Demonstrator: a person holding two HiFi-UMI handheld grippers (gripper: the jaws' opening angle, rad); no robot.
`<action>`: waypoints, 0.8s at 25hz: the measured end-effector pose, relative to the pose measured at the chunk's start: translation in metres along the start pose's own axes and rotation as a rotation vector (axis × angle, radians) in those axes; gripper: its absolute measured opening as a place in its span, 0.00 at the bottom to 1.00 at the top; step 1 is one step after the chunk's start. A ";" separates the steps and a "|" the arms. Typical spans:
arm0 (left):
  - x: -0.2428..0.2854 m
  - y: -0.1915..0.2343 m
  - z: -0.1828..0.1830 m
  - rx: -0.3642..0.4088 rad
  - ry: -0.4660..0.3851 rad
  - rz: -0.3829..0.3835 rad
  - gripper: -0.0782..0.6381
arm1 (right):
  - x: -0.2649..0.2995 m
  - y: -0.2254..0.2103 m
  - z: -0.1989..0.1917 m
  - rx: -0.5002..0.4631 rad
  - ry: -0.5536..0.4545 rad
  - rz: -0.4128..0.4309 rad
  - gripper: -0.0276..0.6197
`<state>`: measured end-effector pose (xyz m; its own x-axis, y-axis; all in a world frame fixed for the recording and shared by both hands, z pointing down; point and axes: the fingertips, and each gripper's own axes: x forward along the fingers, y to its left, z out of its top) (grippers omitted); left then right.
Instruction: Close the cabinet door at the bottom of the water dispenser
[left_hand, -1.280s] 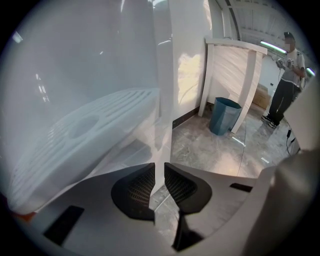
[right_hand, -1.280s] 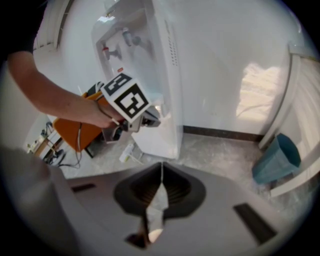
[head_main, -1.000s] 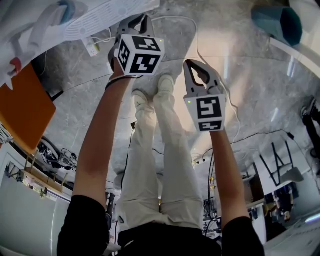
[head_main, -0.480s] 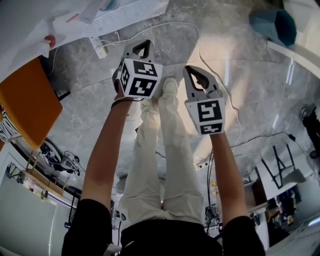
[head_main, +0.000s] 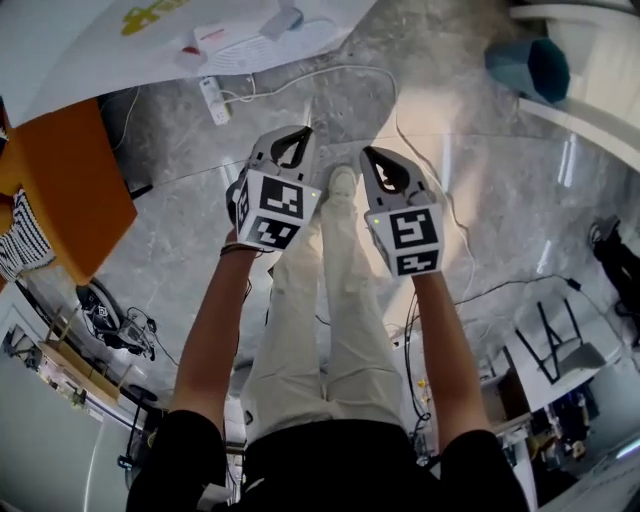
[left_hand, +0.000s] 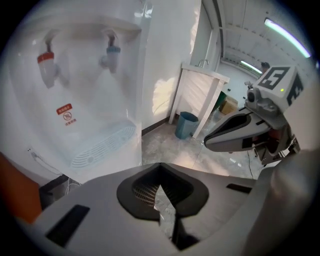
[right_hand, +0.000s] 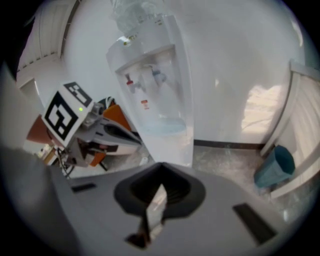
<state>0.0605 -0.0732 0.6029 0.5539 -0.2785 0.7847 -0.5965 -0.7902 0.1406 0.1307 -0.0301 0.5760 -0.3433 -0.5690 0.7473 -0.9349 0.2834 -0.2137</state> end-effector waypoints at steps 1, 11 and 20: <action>-0.011 -0.001 0.003 -0.007 -0.018 -0.008 0.12 | -0.005 0.004 0.006 -0.003 -0.005 -0.003 0.09; -0.121 0.005 0.025 -0.108 -0.089 0.013 0.12 | -0.066 0.034 0.073 -0.025 -0.070 -0.029 0.09; -0.203 -0.005 0.085 -0.109 -0.220 0.051 0.12 | -0.130 0.071 0.127 -0.022 -0.171 -0.036 0.09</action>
<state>-0.0001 -0.0592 0.3915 0.6273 -0.4384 0.6437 -0.6797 -0.7117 0.1777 0.0980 -0.0340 0.3838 -0.3219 -0.7017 0.6356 -0.9453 0.2762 -0.1738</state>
